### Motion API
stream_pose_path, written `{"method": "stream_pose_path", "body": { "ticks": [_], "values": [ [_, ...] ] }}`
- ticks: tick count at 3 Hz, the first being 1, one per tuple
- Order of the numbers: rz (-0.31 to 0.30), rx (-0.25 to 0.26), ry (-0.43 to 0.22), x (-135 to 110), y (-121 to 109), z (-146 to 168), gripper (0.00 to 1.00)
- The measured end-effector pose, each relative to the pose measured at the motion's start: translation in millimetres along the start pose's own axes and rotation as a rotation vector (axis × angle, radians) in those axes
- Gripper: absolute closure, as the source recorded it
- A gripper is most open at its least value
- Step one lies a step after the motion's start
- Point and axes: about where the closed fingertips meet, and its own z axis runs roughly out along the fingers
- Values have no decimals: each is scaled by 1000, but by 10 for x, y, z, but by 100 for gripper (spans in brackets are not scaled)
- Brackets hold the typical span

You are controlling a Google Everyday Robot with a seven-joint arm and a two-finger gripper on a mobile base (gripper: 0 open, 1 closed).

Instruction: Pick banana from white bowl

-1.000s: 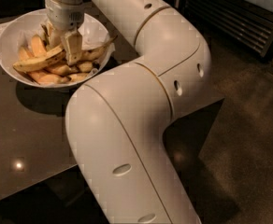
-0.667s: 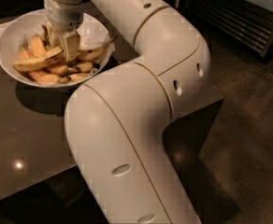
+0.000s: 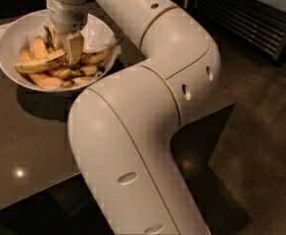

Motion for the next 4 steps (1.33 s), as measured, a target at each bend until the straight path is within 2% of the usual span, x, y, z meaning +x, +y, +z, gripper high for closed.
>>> {"method": "stream_pose_path", "body": {
  "ticks": [2,3,4],
  "values": [
    [-16,112,21,-174,-146,-254,100],
    [-26,164,-8,-247,-117,-377,100],
    [-26,164,-8,-247,-117,-377,100]
  ]
}}
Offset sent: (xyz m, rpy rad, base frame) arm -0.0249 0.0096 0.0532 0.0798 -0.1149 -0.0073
